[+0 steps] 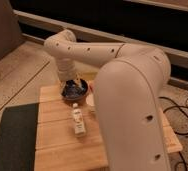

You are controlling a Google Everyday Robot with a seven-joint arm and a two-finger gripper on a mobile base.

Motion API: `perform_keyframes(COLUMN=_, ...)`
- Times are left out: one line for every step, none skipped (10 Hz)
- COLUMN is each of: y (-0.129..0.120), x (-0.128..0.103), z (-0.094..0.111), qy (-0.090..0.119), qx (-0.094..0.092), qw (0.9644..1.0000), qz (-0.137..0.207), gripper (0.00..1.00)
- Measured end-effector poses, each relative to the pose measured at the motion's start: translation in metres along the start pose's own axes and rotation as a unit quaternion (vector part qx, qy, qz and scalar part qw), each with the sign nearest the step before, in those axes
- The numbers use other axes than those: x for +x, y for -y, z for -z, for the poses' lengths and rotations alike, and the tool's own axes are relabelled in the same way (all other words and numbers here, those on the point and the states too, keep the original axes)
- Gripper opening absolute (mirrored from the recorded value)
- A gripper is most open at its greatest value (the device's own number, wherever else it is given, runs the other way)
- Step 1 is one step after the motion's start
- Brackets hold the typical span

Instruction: Move the arm in a circular motion

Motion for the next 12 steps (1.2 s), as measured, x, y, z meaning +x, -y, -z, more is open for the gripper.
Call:
perform_keyframes(y=0.002, x=0.018, z=0.000, qy=-0.005, qx=-0.004, qw=0.9999, qz=-0.014, gripper=0.65)
perform_keyframes(y=0.009, x=0.034, z=0.001, qy=-0.008, qx=-0.003, qw=0.9994, qz=-0.033, gripper=0.65)
perform_keyframes(y=0.021, x=0.047, z=0.002, qy=-0.010, qx=0.002, qw=0.9986, qz=-0.053, gripper=0.65)
perform_keyframes(y=0.047, x=0.067, z=0.006, qy=-0.011, qx=0.014, qw=0.9955, qz=-0.093, gripper=0.65)
perform_keyframes(y=0.063, x=0.078, z=0.009, qy=-0.014, qx=0.022, qw=0.9928, qz=-0.117, gripper=0.65)
perform_keyframes(y=0.087, x=0.089, z=0.013, qy=-0.016, qx=0.039, qw=0.9884, qz=-0.146, gripper=0.65)
perform_keyframes(y=0.130, x=0.100, z=0.021, qy=-0.018, qx=0.077, qw=0.9785, qz=-0.190, gripper=0.65)
perform_keyframes(y=0.148, x=0.102, z=0.025, qy=-0.019, qx=0.093, qw=0.9733, qz=-0.209, gripper=0.65)
perform_keyframes(y=0.175, x=0.102, z=0.028, qy=-0.020, qx=0.114, qw=0.9650, qz=-0.235, gripper=0.65)
perform_keyframes(y=0.203, x=0.093, z=0.032, qy=-0.019, qx=0.133, qw=0.9557, qz=-0.262, gripper=0.65)
perform_keyframes(y=0.215, x=0.079, z=0.033, qy=-0.014, qx=0.139, qw=0.9516, qz=-0.274, gripper=0.65)
perform_keyframes(y=0.222, x=0.056, z=0.032, qy=-0.006, qx=0.144, qw=0.9501, qz=-0.277, gripper=0.65)
